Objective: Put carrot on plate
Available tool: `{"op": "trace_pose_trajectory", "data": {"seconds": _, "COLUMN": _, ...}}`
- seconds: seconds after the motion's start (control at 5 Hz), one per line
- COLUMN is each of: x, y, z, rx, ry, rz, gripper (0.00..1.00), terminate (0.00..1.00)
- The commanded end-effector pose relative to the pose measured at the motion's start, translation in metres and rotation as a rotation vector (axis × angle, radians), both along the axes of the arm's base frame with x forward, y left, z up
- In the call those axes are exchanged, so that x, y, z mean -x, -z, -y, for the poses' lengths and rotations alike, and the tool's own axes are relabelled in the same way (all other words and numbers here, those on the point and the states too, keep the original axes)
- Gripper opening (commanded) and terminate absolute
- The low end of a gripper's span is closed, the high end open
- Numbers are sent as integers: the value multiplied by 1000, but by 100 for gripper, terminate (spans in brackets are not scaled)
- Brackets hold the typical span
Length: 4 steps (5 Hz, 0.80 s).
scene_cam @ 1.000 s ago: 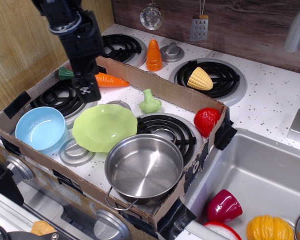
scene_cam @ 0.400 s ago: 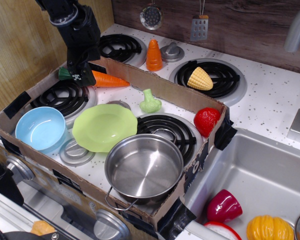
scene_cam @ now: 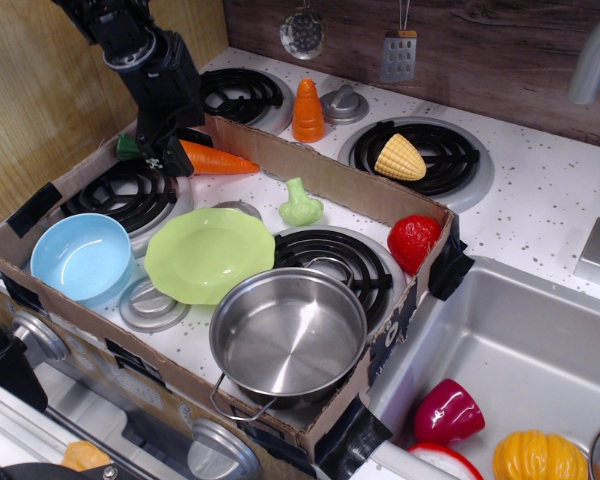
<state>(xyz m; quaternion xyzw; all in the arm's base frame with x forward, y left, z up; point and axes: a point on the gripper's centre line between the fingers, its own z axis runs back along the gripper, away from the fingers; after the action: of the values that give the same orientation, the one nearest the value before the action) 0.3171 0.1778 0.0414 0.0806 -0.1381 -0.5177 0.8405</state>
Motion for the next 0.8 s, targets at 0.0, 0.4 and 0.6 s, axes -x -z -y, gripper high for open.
{"op": "trace_pose_trajectory", "data": {"seconds": 0.0, "x": -18, "y": 0, "z": -14, "rx": -53, "ry": 11, "rz": 34, "gripper": 100, "terminate": 0}}
{"op": "trace_pose_trajectory", "data": {"seconds": 0.4, "x": -26, "y": 4, "z": -7, "rx": -64, "ry": 29, "rz": 2, "gripper": 0, "terminate": 0}}
{"op": "trace_pose_trajectory", "data": {"seconds": 0.6, "x": -22, "y": -6, "z": 2, "rx": -91, "ry": 18, "rz": -28, "gripper": 0, "terminate": 0}}
